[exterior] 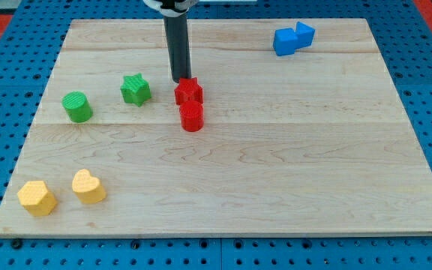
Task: Push the green star towards the center right
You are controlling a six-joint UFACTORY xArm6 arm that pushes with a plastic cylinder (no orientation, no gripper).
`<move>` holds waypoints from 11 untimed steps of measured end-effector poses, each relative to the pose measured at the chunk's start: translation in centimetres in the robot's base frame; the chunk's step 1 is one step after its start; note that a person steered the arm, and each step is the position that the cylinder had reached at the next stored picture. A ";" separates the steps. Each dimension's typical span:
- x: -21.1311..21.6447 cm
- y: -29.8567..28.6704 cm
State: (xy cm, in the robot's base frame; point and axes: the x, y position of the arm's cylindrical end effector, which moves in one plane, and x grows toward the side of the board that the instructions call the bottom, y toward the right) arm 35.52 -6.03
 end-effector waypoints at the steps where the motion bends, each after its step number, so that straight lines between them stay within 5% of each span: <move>1: 0.2 0.0; 4: -0.9 0.0; 6: -4.0 -5.1; 9: 3.1 -12.5; 11: -0.2 -3.6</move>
State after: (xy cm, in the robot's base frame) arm 35.28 -9.64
